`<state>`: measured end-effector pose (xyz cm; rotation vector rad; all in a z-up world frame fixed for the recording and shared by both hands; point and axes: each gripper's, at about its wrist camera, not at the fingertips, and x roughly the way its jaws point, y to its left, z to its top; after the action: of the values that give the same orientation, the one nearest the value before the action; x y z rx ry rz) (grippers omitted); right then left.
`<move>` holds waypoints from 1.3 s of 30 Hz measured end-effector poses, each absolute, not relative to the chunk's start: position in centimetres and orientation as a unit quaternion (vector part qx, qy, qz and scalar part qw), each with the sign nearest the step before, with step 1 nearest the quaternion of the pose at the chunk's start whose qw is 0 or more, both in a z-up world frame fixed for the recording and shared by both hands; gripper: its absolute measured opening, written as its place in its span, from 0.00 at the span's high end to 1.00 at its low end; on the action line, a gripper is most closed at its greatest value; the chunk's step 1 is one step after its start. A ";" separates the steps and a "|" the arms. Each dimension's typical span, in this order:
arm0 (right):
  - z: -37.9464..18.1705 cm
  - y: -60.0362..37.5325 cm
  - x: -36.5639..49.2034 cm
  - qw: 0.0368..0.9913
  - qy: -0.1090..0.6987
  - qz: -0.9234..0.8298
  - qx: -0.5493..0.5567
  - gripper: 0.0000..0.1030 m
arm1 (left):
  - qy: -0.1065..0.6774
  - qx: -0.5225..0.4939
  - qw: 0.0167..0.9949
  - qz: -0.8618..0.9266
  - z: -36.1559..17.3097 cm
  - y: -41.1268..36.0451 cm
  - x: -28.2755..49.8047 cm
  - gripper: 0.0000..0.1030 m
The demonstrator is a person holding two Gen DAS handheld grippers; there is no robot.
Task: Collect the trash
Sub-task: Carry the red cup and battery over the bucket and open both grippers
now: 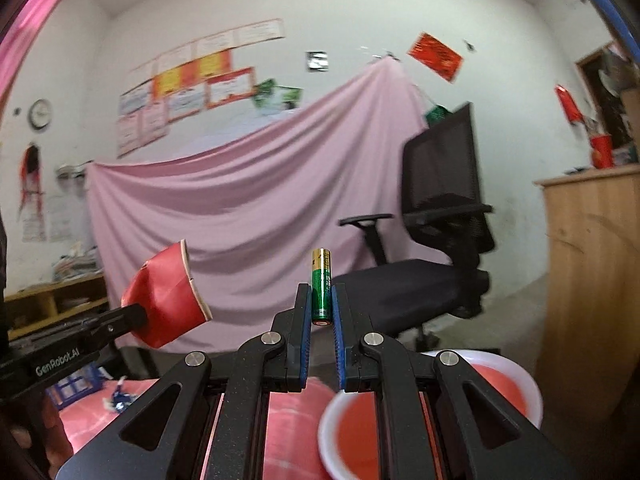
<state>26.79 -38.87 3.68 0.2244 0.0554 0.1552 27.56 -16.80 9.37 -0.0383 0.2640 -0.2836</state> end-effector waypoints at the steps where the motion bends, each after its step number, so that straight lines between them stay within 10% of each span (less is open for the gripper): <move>1: 3.4 -39.5 27.0 0.990 0.034 0.069 0.119 0.92 | 0.134 -0.016 0.980 -0.148 9.2 -17.6 28.1 0.93; 39: -1.1 -44.6 30.9 0.967 0.198 0.000 0.162 0.91 | 0.340 -0.017 0.913 -0.222 2.1 -24.6 35.5 0.83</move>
<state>30.92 -44.59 -1.06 0.3269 0.4003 0.0006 35.52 -24.63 2.12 -0.0349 0.7008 -0.4582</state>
